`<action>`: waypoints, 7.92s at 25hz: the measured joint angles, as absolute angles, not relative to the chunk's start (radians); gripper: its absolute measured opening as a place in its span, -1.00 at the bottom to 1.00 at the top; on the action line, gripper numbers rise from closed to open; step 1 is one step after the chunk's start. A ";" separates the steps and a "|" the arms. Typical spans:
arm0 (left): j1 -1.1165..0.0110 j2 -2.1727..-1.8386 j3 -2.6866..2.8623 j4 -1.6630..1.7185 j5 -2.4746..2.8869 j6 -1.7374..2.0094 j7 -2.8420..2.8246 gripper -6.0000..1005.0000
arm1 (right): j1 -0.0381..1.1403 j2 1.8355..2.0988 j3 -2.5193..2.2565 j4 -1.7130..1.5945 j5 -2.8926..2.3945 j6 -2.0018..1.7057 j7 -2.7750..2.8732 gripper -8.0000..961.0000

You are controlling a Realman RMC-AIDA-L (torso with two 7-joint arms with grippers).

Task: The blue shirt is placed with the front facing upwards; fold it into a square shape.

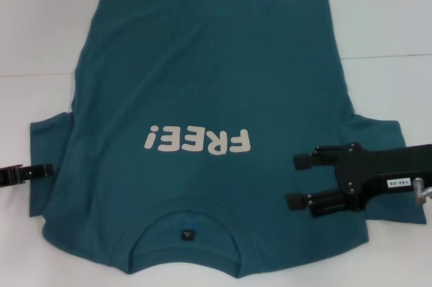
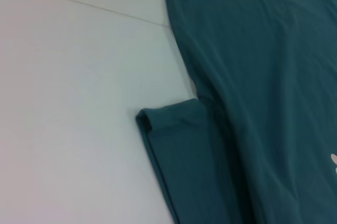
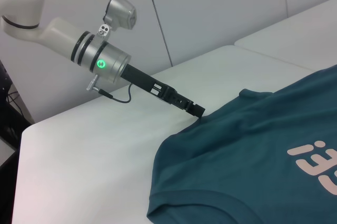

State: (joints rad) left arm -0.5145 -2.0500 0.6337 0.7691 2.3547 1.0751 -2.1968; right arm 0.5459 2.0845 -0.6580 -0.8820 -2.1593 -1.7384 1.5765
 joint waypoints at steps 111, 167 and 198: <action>-0.523 -2.063 0.653 0.857 2.488 1.009 -2.160 0.69 | 0.522 2.076 -0.600 -0.894 -2.095 -1.759 1.600 0.95; -0.555 -2.081 0.654 0.947 2.506 1.071 -2.117 -0.94 | 0.526 2.082 -0.595 -0.894 -2.095 -1.766 1.622 0.92; -0.685 -2.069 0.737 1.234 2.727 1.405 -2.383 -0.86 | 0.507 2.073 -0.595 -0.894 -2.094 -1.788 1.625 0.91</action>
State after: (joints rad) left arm -0.6855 -2.0686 0.7371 1.2344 2.7271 1.4052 -2.3834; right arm 0.5073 2.0727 -0.5951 -0.8944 -2.0938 -1.7876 1.6245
